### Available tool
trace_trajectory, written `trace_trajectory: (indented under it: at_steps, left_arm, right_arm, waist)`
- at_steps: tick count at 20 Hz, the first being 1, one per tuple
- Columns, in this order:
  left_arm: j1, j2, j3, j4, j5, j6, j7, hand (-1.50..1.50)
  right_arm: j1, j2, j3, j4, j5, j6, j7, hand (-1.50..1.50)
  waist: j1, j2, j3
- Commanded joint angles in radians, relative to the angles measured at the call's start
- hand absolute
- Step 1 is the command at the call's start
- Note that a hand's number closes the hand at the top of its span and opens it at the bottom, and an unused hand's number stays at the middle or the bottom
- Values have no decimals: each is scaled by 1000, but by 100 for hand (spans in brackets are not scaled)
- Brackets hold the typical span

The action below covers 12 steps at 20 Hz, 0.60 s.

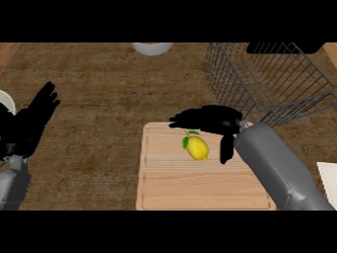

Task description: Pick the lemon from the cutting board and place it in the basket

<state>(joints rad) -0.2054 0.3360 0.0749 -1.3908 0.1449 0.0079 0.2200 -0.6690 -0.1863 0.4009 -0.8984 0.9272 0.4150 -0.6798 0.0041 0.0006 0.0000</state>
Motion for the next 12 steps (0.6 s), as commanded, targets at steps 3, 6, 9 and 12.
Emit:
trace_trajectory:
  at_steps: [3, 6, 9, 12]
  left_arm:
    - [65, 22, 56, -8, 23, -73, -46, 0]
    - [-30, -39, 16, 48, -37, -10, -23, 0]
    - [38, -27, 20, -15, -22, -25, -7, 0]
    - [43, -13, 49, -41, -2, -56, 2, 0]
  right_arm:
    - [-12, 36, -16, 47, 69, -29, -2, -150]
    - [-4, 88, -11, 97, 110, -82, -5, -150]
    - [-14, 43, 69, 57, 188, -99, -30, 150]
    - [8, 119, 51, 123, 214, -172, -32, 150]
  waist:
    - [6, 0, 0]
    - [1, 1, 0]
    - [9, -1, 0]
    - [7, 1, 0]
